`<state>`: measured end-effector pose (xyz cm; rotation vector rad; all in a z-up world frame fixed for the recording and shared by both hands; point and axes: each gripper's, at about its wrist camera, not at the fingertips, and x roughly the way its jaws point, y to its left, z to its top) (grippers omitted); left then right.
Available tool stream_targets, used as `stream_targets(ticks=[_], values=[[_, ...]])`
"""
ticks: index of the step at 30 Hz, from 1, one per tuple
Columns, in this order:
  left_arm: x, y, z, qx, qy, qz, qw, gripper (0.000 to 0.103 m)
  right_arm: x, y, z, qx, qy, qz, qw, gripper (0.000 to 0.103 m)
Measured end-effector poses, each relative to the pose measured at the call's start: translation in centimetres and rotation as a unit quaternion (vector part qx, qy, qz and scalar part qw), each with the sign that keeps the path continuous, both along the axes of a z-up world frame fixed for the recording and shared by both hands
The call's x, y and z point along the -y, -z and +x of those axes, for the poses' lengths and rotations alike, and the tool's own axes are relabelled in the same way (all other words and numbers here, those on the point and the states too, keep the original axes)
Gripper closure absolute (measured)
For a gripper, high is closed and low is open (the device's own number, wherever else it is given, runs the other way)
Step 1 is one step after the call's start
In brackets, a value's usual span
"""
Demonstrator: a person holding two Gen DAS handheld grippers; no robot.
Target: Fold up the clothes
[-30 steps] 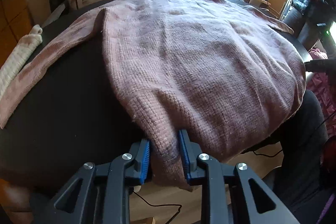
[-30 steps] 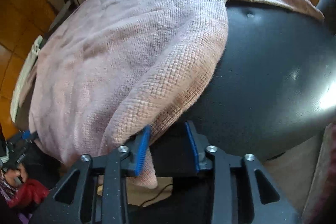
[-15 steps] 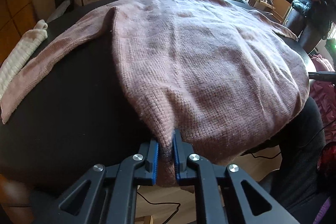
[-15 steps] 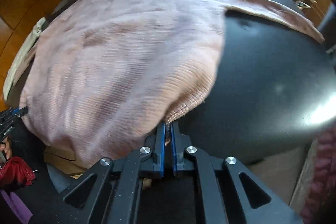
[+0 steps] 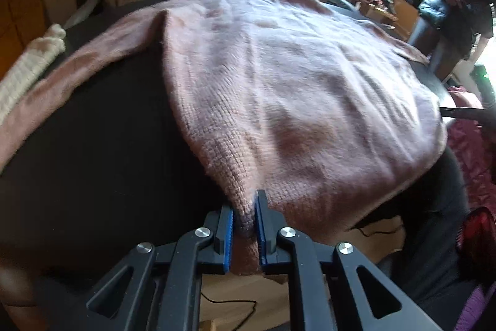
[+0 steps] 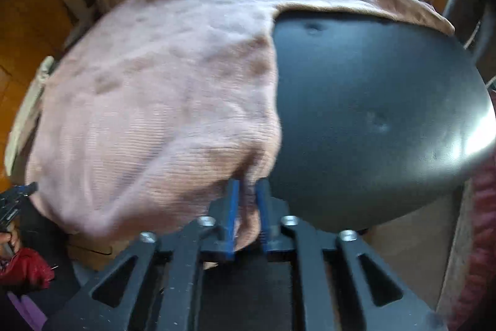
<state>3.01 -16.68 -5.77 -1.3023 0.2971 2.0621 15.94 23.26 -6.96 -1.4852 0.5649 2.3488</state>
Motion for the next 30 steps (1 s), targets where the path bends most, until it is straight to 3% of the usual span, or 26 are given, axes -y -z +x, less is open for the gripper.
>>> stream_targets(ticks=[1, 3, 6, 9, 14, 15, 16, 17, 19, 23, 30], values=[[0.0, 0.1, 0.1, 0.006, 0.003, 0.003, 1.0, 0.091, 0.1, 0.0, 0.2, 0.0, -0.001, 0.002, 1.0, 0.062], [0.1, 0.4, 0.3, 0.011, 0.009, 0.006, 0.9999, 0.09, 0.1, 0.4, 0.7, 0.007, 0.015, -0.013, 1.0, 0.053], [0.1, 0.5, 0.9, 0.018, 0.026, 0.0, 0.9995, 0.09, 0.7, 1.2, 1.2, 0.01, 0.008, -0.05, 0.999, 0.053], [0.3, 1.2, 1.8, 0.025, 0.044, -0.017, 0.9986, 0.089, 1.7, 1.7, 0.4, 0.028, -0.015, -0.024, 0.999, 0.053], [-0.1, 2.4, 2.4, 0.042, 0.057, -0.02, 0.9973, 0.089, 2.2, 2.6, 0.2, 0.03, -0.006, -0.045, 0.999, 0.047], [-0.2, 2.4, 2.5, 0.039, 0.058, -0.022, 0.9973, 0.089, 2.4, 2.6, 0.1, 0.029, -0.006, -0.042, 0.999, 0.054], [-0.1, 2.2, 2.6, 0.033, 0.055, -0.021, 0.9977, 0.093, 2.7, 2.5, 0.0, 0.03, -0.014, -0.038, 0.999, 0.084], [0.0, 2.1, 2.6, 0.027, 0.052, -0.019, 0.9981, 0.095, 2.9, 2.3, -0.1, 0.029, -0.022, -0.035, 0.999, 0.09], [0.5, 1.3, 2.2, 0.009, 0.034, -0.016, 0.9992, 0.096, 3.4, 1.5, -0.2, 0.029, -0.032, -0.022, 0.999, 0.09], [1.8, 0.0, 1.4, 0.017, 0.011, 0.008, 0.9998, 0.097, 3.6, -0.2, 0.0, 0.042, -0.024, 0.017, 0.999, 0.09], [0.8, 1.6, 2.2, 0.006, 0.033, -0.052, 0.9981, 0.096, 3.5, 2.2, -0.3, 0.067, -0.012, -0.011, 0.998, 0.086]])
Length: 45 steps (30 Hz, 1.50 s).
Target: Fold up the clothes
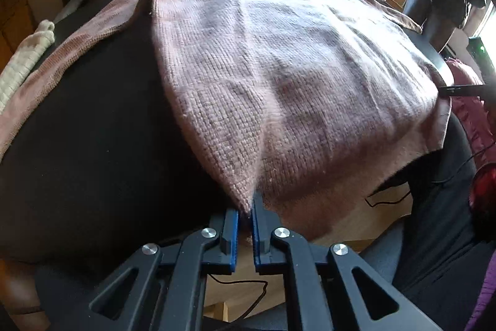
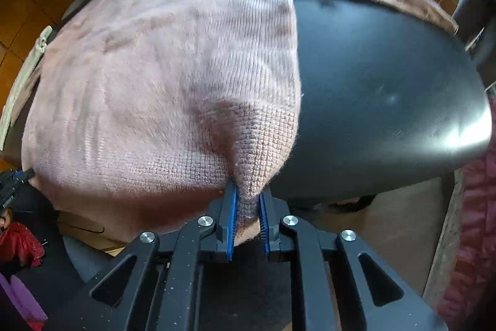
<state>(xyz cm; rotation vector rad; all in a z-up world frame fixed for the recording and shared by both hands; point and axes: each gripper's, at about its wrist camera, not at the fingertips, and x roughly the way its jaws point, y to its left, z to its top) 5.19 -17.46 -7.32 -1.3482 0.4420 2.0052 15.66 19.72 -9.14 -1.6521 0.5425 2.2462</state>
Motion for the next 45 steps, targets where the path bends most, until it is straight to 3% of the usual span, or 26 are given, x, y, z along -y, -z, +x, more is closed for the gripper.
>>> stream_targets(ticks=[4, 6, 8, 12, 13, 15, 18, 22, 24, 27, 29, 36, 40, 43, 45], values=[[1.4, -1.1, 0.2, -0.003, -0.006, 0.013, 0.9999, 0.093, -1.0, -1.2, 1.1, -0.026, 0.035, -0.012, 0.999, 0.082], [2.7, -2.3, 0.3, -0.015, -0.015, 0.027, 0.9994, 0.093, -1.7, -2.9, 1.8, -0.038, 0.059, 0.028, 0.997, 0.082], [3.9, -3.9, 0.2, -0.047, -0.037, 0.04, 0.9974, 0.093, -1.4, -4.6, 1.5, -0.059, 0.057, 0.065, 0.994, 0.082], [3.1, -7.9, -0.5, -0.144, -0.051, 0.075, 0.9854, 0.093, 0.4, -6.9, -1.1, -0.115, 0.014, 0.073, 0.991, 0.081], [1.5, -8.2, -1.2, -0.147, -0.049, 0.079, 0.9848, 0.093, 1.4, -6.9, -2.4, -0.123, -0.003, 0.069, 0.99, 0.077], [-1.8, -8.7, -2.6, -0.152, -0.047, 0.087, 0.9835, 0.093, 4.0, -6.2, -5.9, -0.124, -0.036, 0.068, 0.989, 0.075], [-5.3, -8.0, -5.4, -0.149, -0.031, 0.066, 0.986, 0.093, 6.5, -5.9, -10.5, -0.134, -0.085, 0.074, 0.985, 0.075], [-10.3, -4.5, -7.9, -0.152, -0.033, 0.014, 0.9877, 0.093, 8.4, -4.7, -16.1, -0.148, -0.118, 0.079, 0.979, 0.075], [-11.2, -2.8, -9.3, -0.144, -0.05, -0.011, 0.9883, 0.093, 8.7, -3.9, -18.2, -0.154, -0.125, 0.067, 0.978, 0.075], [-10.6, -0.3, -10.6, -0.114, -0.079, -0.034, 0.9897, 0.092, 8.3, -1.8, -19.9, -0.125, -0.124, 0.065, 0.982, 0.075], [-9.7, -0.4, -10.4, -0.113, -0.082, -0.017, 0.99, 0.09, 7.6, -0.2, -20.3, -0.096, -0.116, 0.082, 0.985, 0.075], [-9.4, -0.4, -9.8, -0.126, -0.09, -0.016, 0.9879, 0.089, 7.1, 0.7, -18.3, -0.125, -0.097, 0.111, 0.981, 0.071], [-9.7, -2.8, -11.6, -0.111, -0.097, 0.039, 0.9883, 0.089, 7.2, -0.5, -18.9, -0.108, -0.115, 0.096, 0.983, 0.071], [-10.8, -4.8, -14.7, -0.129, -0.105, 0.063, 0.9841, 0.089, 6.2, -2.9, -19.8, -0.155, -0.097, 0.077, 0.98, 0.071], [-12.1, -5.4, -17.6, -0.128, -0.11, 0.063, 0.9836, 0.089, 5.6, -4.1, -22.3, -0.16, -0.099, 0.083, 0.979, 0.071]])
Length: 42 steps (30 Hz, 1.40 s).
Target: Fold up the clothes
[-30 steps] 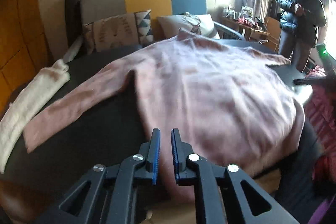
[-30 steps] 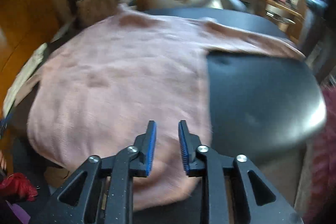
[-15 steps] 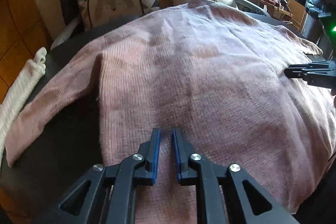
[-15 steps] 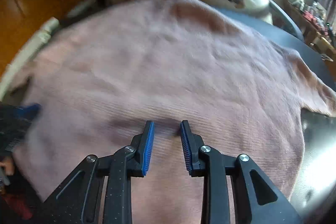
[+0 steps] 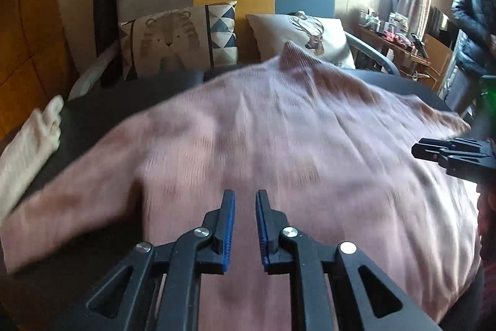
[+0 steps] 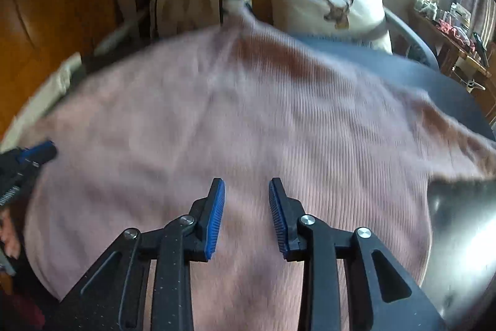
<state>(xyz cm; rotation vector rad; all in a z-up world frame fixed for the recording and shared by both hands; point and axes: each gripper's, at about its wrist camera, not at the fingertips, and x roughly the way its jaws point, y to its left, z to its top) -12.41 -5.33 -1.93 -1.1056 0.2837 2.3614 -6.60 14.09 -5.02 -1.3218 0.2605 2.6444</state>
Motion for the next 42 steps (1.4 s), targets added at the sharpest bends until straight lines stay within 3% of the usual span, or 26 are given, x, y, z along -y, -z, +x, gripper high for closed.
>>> stream_targets(ticks=[3, 5, 8, 10, 13, 18, 22, 24, 27, 32, 34, 37, 38, 39, 40, 42], values=[[-2.2, 0.6, -5.0, 0.024, -0.004, -0.006, 0.9997, 0.089, -0.7, -1.3, -4.9, -0.001, -0.007, 0.029, 1.0, 0.07], [-3.5, 2.1, -8.2, 0.024, -0.011, -0.033, 0.9991, 0.089, -1.5, -1.4, -8.5, 0.003, 0.001, 0.041, 0.999, 0.07], [-3.9, 4.1, -10.9, 0.011, -0.022, -0.054, 0.9982, 0.089, -3.8, 0.1, -13.6, 0.017, 0.024, 0.037, 0.999, 0.07], [-3.3, 4.9, -11.9, -0.003, -0.026, -0.045, 0.9987, 0.08, -5.4, 1.7, -15.3, 0.035, 0.05, 0.025, 0.998, 0.07], [-2.2, 5.5, -11.7, -0.015, -0.017, -0.018, 0.9996, 0.079, -6.8, 4.4, -15.9, 0.033, 0.069, -0.01, 0.997, 0.067], [-1.2, 5.8, -12.5, 0.003, -0.036, 0.018, 0.9992, 0.074, -4.9, 5.1, -14.7, -0.01, 0.054, 0.054, 0.997, 0.067], [-1.2, 5.9, -12.7, 0.005, -0.038, 0.024, 0.999, 0.074, -6.7, 4.4, -15.4, 0.011, 0.052, -0.003, 0.999, 0.066], [-1.0, 5.9, -12.8, 0.008, -0.038, 0.029, 0.9988, 0.074, -8.0, 2.6, -15.7, -0.019, 0.055, -0.05, 0.997, 0.066], [-1.0, 6.0, -12.8, 0.007, -0.039, 0.028, 0.9988, 0.074, -9.6, -0.2, -18.1, -0.064, 0.08, -0.074, 0.992, 0.065], [-1.1, 6.1, -12.7, -0.001, -0.039, 0.02, 0.999, 0.074, -9.8, 1.2, -26.1, -0.001, 0.025, -0.133, 0.991, 0.055], [-1.0, 6.2, -12.8, 0.0, -0.039, 0.024, 0.999, 0.074, -9.5, 2.3, -28.4, 0.039, 0.027, -0.116, 0.992, 0.041], [-0.8, 6.3, -12.9, 0.004, -0.039, 0.032, 0.9987, 0.074, -8.4, 4.0, -30.0, 0.083, 0.02, -0.066, 0.994, 0.038], [-0.7, 6.3, -13.0, 0.006, -0.039, 0.034, 0.9986, 0.074, -7.5, 3.9, -29.8, 0.08, 0.008, -0.051, 0.995, 0.043], [-0.7, 6.3, -13.0, 0.007, -0.039, 0.036, 0.9986, 0.074, -6.5, 3.6, -29.4, 0.072, -0.005, -0.036, 0.997, 0.068], [-0.6, 6.3, -13.1, 0.008, -0.039, 0.04, 0.9984, 0.074, -5.5, 3.0, -28.5, 0.052, -0.012, -0.01, 0.999, 0.083], [-0.4, 6.3, -13.2, 0.012, -0.039, 0.047, 0.9981, 0.074, -3.5, 1.6, -26.5, 0.006, -0.022, 0.045, 0.999, 0.083]])
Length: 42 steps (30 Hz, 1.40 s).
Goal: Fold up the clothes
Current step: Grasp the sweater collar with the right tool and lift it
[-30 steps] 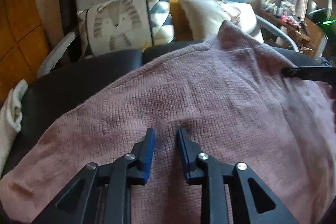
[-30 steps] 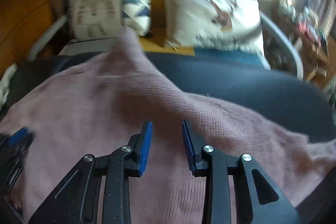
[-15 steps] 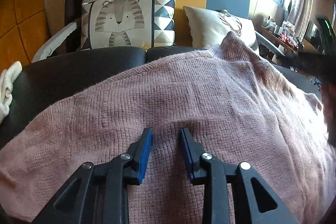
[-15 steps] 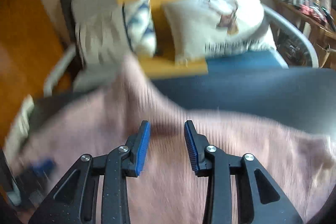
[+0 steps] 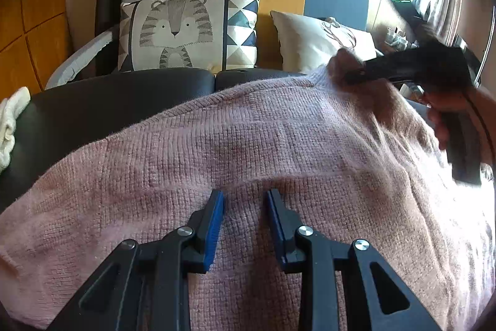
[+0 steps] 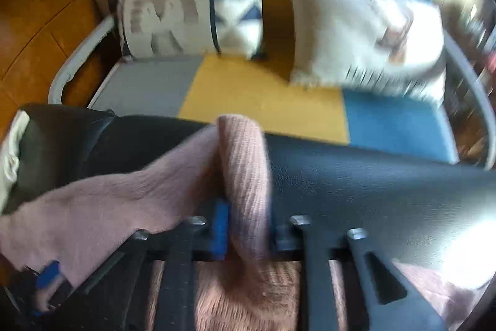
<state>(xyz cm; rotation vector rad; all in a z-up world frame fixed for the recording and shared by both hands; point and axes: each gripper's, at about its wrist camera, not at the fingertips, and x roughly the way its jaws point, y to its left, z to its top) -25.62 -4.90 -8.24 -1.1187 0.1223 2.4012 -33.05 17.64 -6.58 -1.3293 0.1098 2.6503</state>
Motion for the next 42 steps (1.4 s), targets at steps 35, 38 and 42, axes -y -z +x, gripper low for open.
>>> stream_targets(ticks=[35, 38, 42], values=[[0.4, -1.2, -0.4, 0.007, -0.001, 0.015, 0.9999, 0.074, -2.1, 0.2, 6.0, -0.063, -0.018, -0.077, 0.995, 0.045], [0.5, -1.3, -0.3, 0.008, -0.001, 0.017, 0.9998, 0.074, 0.9, 2.7, 5.9, -0.011, -0.057, -0.06, 0.997, 0.074], [0.6, -1.4, -0.4, 0.01, -0.001, 0.02, 0.9998, 0.074, 5.5, 3.7, 8.2, -0.005, -0.161, -0.018, 0.987, 0.075]])
